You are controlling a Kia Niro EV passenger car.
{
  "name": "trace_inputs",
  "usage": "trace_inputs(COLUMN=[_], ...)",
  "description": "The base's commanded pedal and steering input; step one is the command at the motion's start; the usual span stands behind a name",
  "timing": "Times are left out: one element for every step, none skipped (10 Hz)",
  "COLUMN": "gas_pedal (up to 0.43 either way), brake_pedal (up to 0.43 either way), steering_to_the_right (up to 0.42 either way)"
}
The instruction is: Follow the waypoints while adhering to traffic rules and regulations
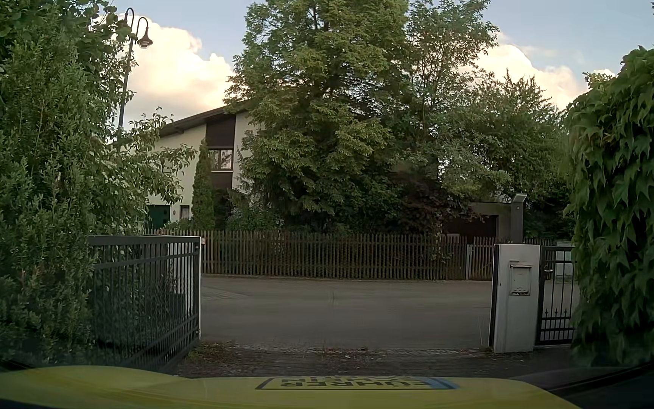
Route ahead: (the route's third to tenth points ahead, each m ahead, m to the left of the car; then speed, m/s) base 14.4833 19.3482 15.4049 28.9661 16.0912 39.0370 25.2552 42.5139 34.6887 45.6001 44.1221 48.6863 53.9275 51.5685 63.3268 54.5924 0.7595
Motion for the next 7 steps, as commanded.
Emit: trace_inputs(gas_pedal=[0.0, 0.0, 0.0, 0.0, 0.0, 0.0, 0.0], brake_pedal=[0.024, 0.037, 0.037, 0.03, 0.018, 0.006, 0.0], steering_to_the_right=[-0.003, -0.003, -0.002, 0.003, 0.009, 0.011, 0.01])
